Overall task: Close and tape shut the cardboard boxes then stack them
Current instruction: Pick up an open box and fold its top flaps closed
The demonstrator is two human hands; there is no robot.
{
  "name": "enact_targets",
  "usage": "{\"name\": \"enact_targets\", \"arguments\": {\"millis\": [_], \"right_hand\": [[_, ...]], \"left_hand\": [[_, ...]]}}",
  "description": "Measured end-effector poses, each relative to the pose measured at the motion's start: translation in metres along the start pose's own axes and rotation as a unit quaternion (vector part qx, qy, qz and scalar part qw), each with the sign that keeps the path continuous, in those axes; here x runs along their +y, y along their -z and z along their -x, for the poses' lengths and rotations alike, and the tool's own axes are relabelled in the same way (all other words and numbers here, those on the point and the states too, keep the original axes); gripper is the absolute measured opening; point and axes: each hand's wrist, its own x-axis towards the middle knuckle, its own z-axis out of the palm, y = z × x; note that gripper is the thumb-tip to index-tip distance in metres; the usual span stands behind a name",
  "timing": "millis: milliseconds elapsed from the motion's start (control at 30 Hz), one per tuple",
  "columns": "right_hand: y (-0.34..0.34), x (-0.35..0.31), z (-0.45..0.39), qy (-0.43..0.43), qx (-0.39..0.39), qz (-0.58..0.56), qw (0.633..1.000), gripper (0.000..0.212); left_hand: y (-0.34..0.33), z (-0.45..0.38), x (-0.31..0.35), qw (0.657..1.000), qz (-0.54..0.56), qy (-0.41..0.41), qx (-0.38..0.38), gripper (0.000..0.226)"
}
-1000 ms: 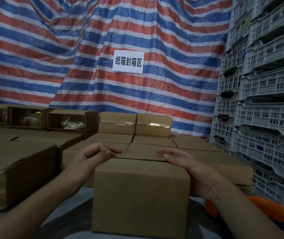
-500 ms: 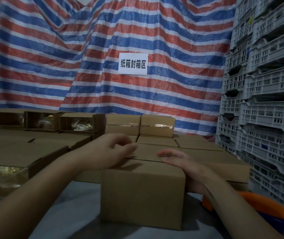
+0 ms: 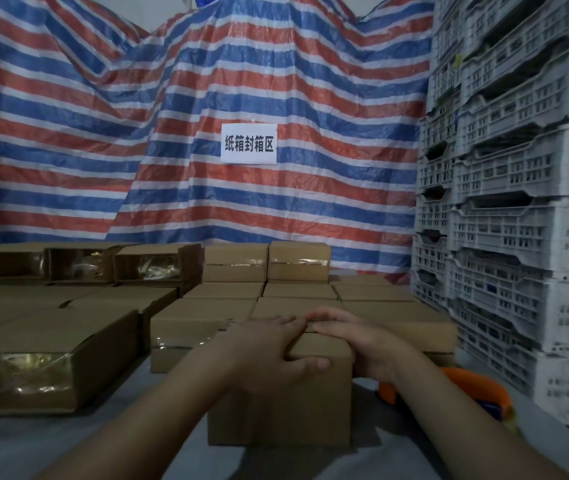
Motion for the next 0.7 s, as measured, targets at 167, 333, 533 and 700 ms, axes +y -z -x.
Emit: {"name": "enact_targets", "arguments": {"millis": [167,333,533,700], "right_hand": [[0.004,-0.005,0.014,0.035,0.137,0.066,0.988,0.025],[0.047,-0.01,0.048,0.096,0.275,0.467,0.835,0.019],[0.066,0.029,0.093,-0.036,0.281,0.633,0.72,0.049],[0.061,0.057,0.1,-0.041,0.302,0.67,0.677,0.044]], "left_hand": [[0.004,-0.001,0.003,0.999,0.017,0.026,-0.022,0.087],[0.005,-0.003,0.004,0.998,0.036,0.034,-0.034,0.088],[0.005,-0.005,0.001,0.998,0.038,0.04,-0.039,0.093],[0.008,-0.003,0.004,0.99,0.118,0.067,-0.043,0.088]]}}
